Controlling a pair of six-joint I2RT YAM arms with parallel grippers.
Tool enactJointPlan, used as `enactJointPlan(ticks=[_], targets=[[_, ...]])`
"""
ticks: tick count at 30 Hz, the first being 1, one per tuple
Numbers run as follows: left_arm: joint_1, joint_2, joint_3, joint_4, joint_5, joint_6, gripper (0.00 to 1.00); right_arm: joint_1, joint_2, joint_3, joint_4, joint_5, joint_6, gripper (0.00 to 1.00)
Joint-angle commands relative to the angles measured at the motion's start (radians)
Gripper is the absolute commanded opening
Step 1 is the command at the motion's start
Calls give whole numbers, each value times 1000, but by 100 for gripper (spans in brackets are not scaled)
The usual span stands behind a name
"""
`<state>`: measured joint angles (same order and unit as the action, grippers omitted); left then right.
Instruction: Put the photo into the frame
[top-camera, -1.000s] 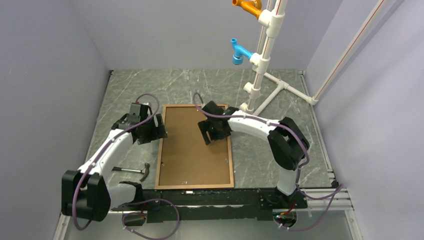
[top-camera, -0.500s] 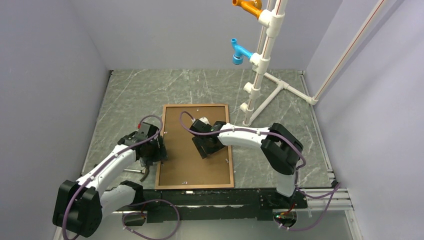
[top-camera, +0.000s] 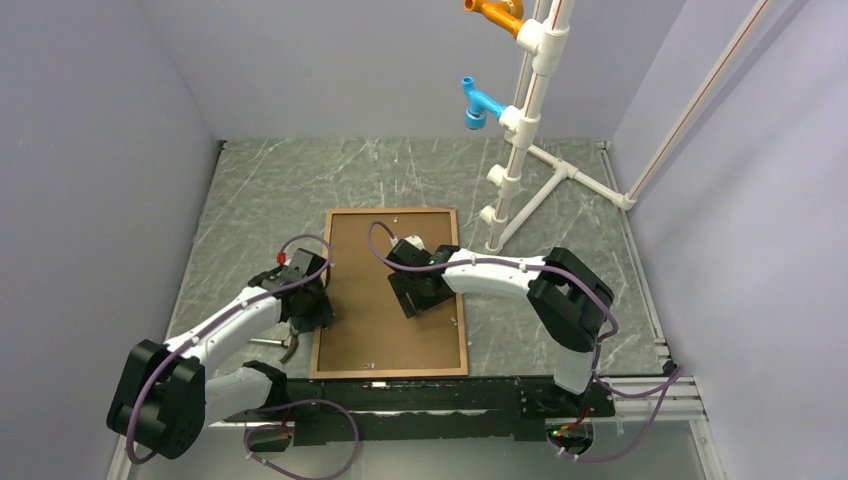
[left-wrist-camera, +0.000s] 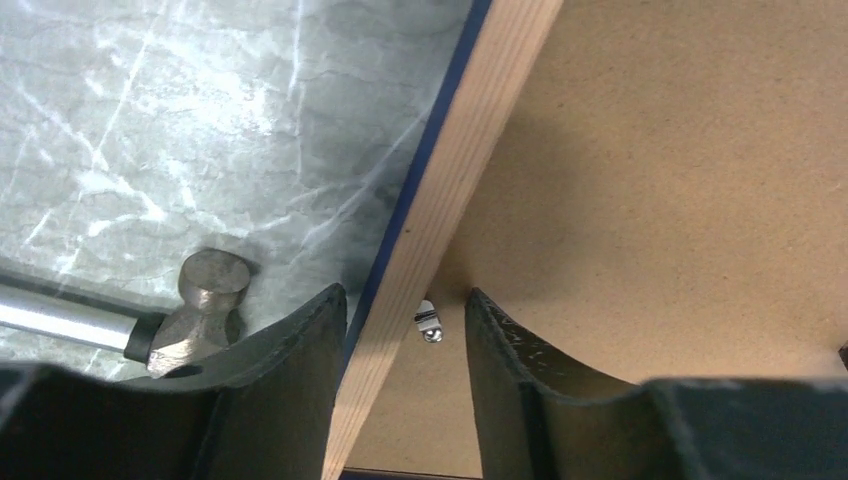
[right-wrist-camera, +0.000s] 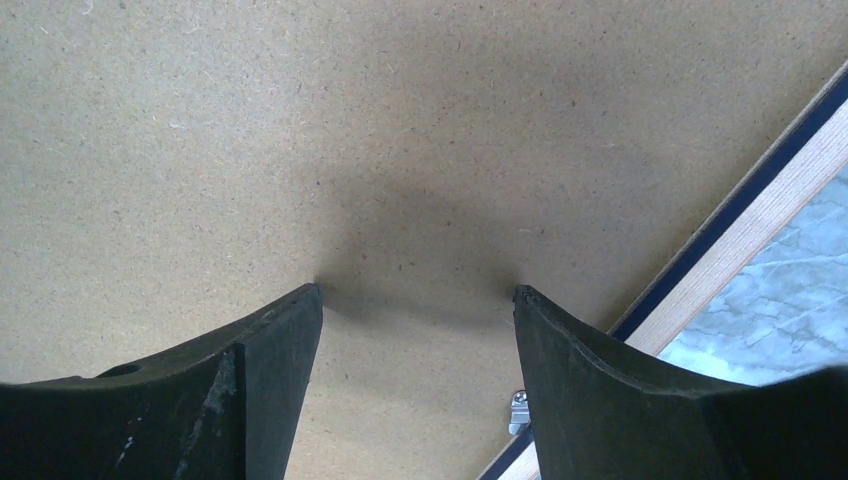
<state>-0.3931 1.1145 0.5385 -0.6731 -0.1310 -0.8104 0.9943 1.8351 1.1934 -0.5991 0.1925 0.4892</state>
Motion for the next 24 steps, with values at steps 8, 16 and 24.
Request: enactJointPlan(ticks=[8, 16, 24], targets=[[-34, 39, -44, 58, -44, -15, 19, 5, 73, -56, 21, -41, 29, 74], [-57, 32, -54, 39, -25, -11, 0, -4, 72, -40, 22, -61, 30, 74], [-72, 29, -5, -1, -31, -9, 2, -25, -13, -58, 36, -120, 33, 77]])
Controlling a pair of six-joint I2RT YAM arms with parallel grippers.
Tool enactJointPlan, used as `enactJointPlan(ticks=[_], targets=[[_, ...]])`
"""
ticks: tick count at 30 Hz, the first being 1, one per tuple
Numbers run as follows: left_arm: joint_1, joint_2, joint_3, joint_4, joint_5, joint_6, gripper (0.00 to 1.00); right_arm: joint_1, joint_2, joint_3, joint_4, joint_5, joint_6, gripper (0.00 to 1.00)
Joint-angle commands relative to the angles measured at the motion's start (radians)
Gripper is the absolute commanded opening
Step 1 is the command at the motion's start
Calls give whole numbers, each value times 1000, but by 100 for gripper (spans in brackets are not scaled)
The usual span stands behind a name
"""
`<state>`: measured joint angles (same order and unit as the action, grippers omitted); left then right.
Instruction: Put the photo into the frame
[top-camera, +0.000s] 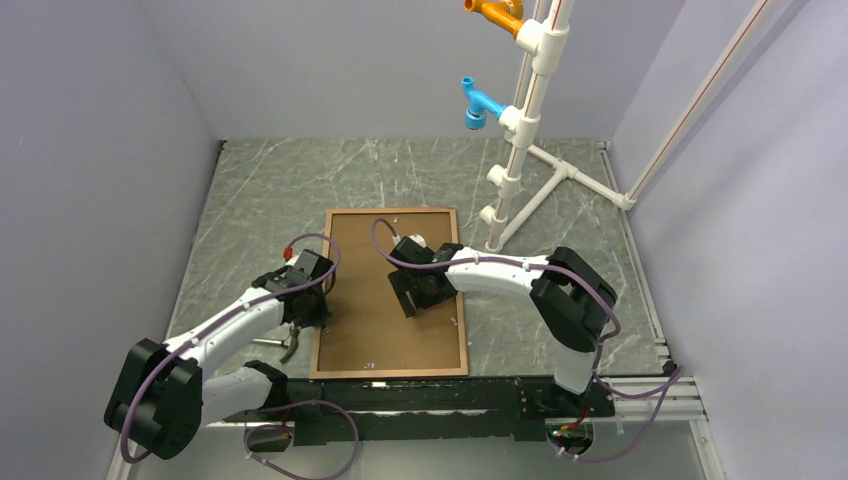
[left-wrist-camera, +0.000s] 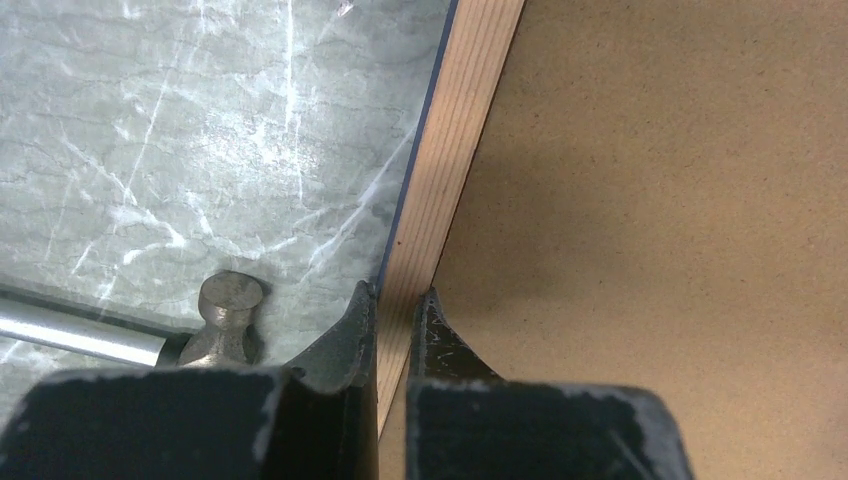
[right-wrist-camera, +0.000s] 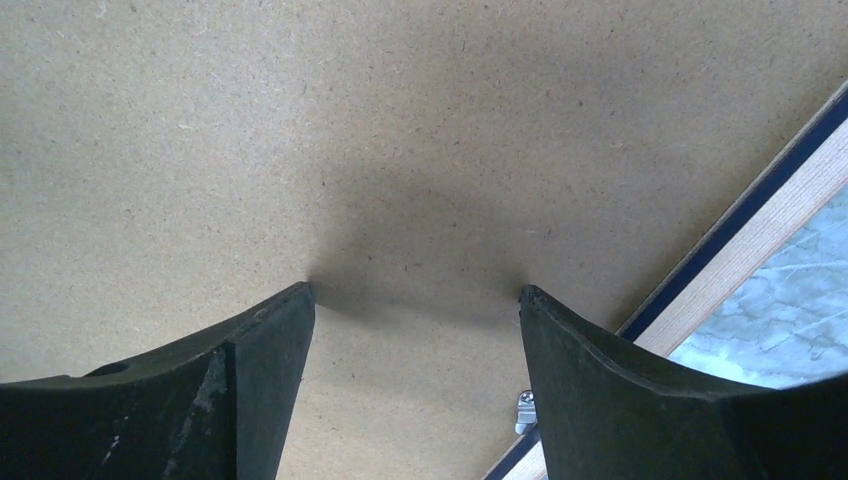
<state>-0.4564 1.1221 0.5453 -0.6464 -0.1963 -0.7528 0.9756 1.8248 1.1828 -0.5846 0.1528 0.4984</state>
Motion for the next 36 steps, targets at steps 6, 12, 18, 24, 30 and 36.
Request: enactJointPlan(ticks=[6, 12, 18, 24, 30, 36], targets=[[-10, -65, 5, -26, 75, -80, 39, -48, -174, -117, 57, -127, 46, 89], [-9, -121, 17, -58, 77, -82, 58, -76, -349, -188, 14, -73, 61, 97], [-9, -113, 8, -62, 73, -84, 60, -104, -377, -261, -63, 47, 55, 98], [-10, -147, -24, -55, 77, -91, 61, -121, -341, -339, -22, 51, 45, 92], [-9, -132, -18, -60, 71, -85, 61, -121, -286, -357, 44, 17, 36, 82], [-9, -121, -15, -53, 74, -81, 61, -122, -242, -369, 69, 32, 23, 63]])
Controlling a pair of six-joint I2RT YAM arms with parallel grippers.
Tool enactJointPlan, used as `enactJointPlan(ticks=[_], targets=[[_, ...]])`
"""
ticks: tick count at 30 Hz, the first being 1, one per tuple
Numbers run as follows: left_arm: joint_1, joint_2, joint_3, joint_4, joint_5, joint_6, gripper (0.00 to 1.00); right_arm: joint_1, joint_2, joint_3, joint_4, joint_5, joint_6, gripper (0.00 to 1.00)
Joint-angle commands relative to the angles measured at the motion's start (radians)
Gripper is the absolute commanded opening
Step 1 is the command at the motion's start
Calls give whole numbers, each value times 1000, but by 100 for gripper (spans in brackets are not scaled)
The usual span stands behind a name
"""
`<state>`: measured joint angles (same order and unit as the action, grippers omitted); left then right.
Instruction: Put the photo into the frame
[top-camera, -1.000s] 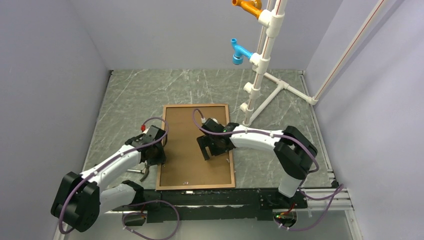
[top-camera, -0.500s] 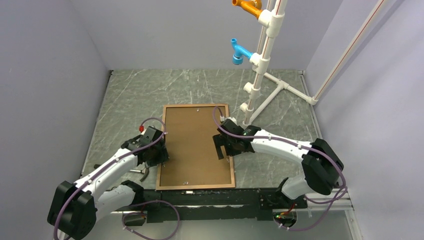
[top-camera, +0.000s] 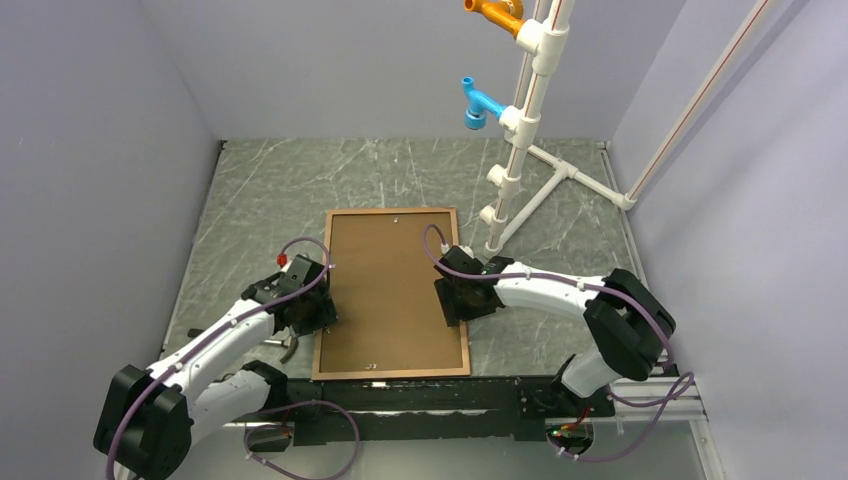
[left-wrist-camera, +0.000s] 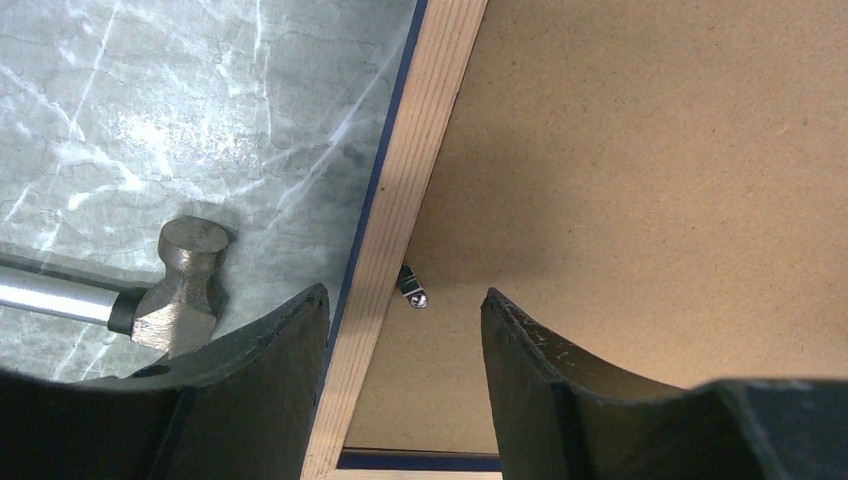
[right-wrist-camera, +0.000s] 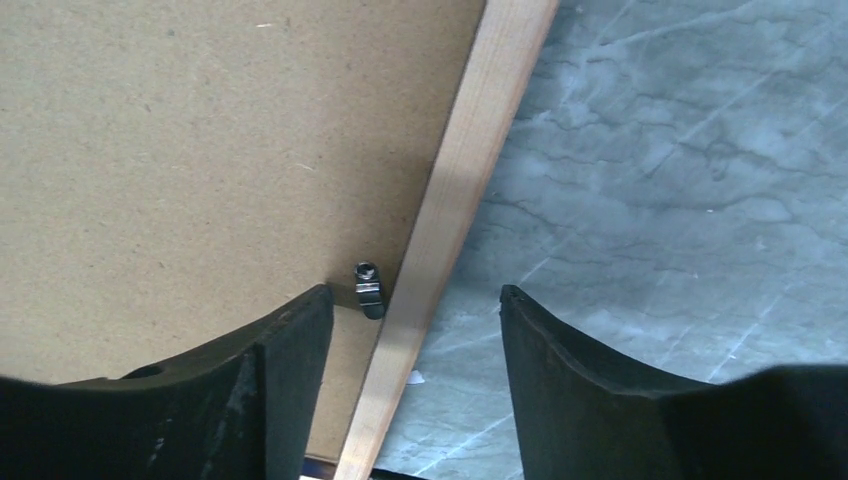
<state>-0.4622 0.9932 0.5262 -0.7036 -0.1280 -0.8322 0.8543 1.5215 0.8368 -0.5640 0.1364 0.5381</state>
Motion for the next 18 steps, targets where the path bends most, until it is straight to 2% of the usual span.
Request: enactJointPlan(ticks=[1, 3, 4, 5, 11, 14, 17, 18], targets=[[-4, 8, 5, 3, 5, -3, 61, -1, 67, -26, 51, 52, -17, 61], [-4, 6, 2, 4, 5, -2, 61, -2, 77, -29, 62, 58, -14, 51], [-4, 5, 1, 4, 6, -2, 61, -2, 82, -31, 65, 61, -10, 41], [-4, 3, 0, 5, 6, -2, 61, -2, 86, -32, 71, 64, -7, 36], [-4, 4, 6, -8, -1, 3, 61, -3, 122, -12, 56, 113, 2, 16], [-3, 7, 14, -11, -5, 10, 62, -3, 123, -8, 41, 155, -7, 0], [-4, 17, 27, -10, -12, 13, 64, -3, 116, -10, 28, 191, -13, 0], [-4, 25, 35, -11, -16, 16, 71, -3, 112, -10, 26, 195, -13, 0]])
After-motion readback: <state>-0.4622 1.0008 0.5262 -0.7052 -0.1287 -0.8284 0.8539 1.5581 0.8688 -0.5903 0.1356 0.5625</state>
